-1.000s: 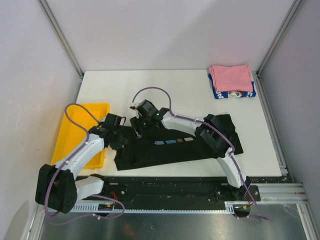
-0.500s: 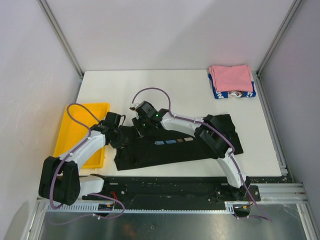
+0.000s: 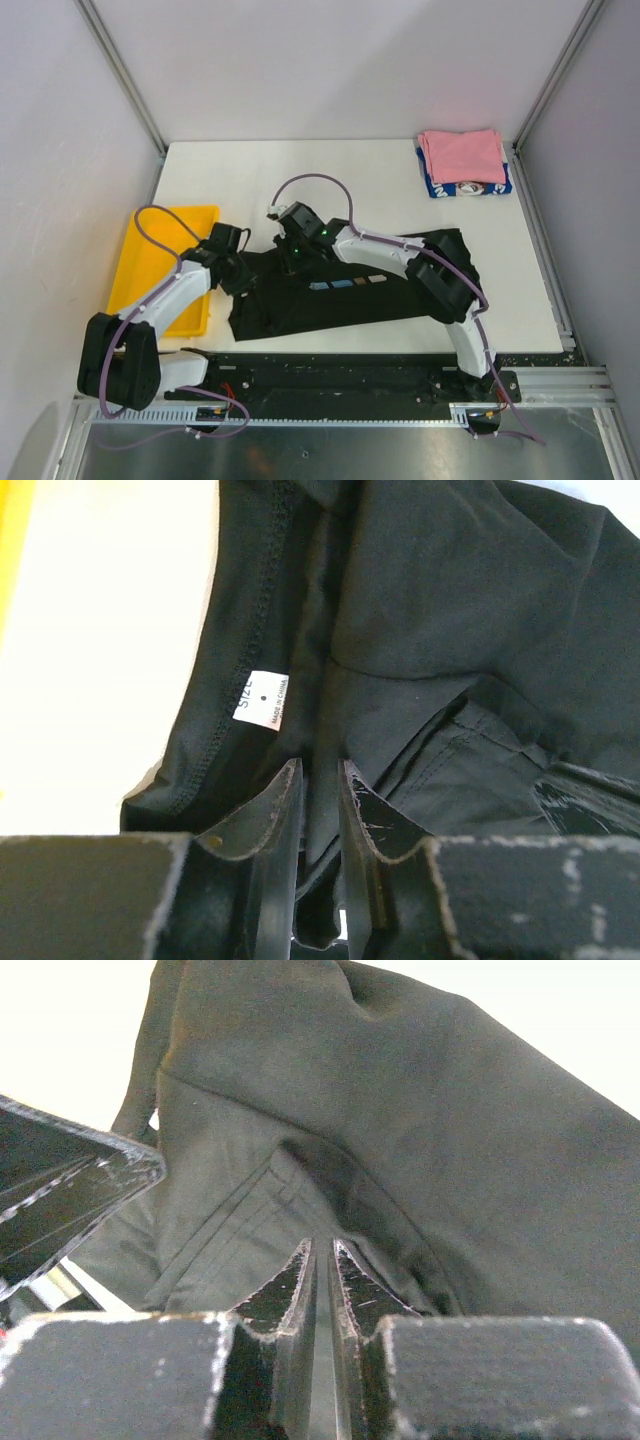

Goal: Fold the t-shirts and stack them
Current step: Fold the other side of the tshirt into a rectangle

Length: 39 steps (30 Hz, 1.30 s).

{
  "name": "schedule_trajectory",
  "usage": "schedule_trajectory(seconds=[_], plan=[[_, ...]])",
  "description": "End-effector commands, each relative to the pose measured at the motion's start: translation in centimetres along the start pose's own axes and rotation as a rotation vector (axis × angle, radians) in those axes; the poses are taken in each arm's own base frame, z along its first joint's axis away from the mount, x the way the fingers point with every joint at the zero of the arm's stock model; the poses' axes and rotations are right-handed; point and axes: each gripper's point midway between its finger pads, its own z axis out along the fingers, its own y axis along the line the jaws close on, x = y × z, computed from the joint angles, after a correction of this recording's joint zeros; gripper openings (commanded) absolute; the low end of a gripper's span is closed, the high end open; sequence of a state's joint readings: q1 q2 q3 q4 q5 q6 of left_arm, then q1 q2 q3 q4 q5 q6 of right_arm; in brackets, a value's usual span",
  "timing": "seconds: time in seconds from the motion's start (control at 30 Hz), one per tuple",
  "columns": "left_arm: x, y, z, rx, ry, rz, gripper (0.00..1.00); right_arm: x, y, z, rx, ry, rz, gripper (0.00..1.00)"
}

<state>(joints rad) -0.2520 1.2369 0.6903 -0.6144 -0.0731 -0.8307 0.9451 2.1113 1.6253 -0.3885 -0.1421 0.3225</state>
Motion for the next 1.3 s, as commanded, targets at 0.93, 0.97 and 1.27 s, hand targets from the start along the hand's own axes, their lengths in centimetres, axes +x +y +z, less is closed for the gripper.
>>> schedule_trajectory(seconds=[0.93,0.97,1.27], plan=[[-1.6,-1.1,-2.1,0.117,-0.053,0.002,0.26,-3.1,2.4,2.8,-0.049,-0.053,-0.112,0.48],[-1.6,-1.1,-2.1,0.115,-0.051,0.002,0.26,-3.0,2.5,2.7,-0.049,-0.053,-0.114,0.47],[-1.8,-1.0,-2.0,0.112,-0.053,0.001,0.26,-2.4,2.5,2.9,-0.035,-0.039,-0.125,0.46]])
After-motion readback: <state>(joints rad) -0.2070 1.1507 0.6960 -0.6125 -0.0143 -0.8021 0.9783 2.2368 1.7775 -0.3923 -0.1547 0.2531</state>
